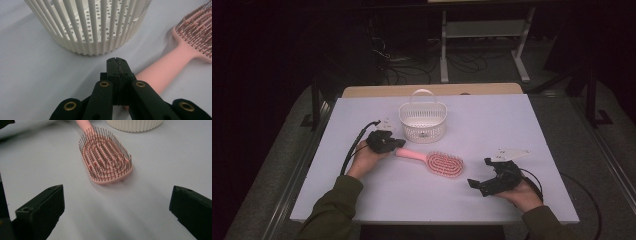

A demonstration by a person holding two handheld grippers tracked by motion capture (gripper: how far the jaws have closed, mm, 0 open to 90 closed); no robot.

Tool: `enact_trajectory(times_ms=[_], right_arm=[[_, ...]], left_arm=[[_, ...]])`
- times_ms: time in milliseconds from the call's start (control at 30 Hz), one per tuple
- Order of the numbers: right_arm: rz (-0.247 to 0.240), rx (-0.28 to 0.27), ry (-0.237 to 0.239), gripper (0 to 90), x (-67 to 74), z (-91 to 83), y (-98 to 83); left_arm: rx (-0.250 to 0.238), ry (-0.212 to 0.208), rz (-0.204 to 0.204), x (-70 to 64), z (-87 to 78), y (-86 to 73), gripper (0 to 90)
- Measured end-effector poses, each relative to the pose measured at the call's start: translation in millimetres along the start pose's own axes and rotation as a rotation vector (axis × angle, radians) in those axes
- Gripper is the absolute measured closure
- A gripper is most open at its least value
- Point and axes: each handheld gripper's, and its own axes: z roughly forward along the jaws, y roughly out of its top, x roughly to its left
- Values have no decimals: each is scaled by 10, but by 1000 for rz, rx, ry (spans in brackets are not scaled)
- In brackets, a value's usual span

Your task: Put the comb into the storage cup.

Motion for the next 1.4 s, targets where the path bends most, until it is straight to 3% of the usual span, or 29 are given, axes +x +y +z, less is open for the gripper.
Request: enact_trajectory(times_ms=[1033,1400], right_arm=[[6,11,3,0,-3,26,-18],[3,17,4,0,2,43,-22]], left_arm=[[40,-45,16,-97,-138,-113,900],[53,-80,21,-152,-177,-169,900]])
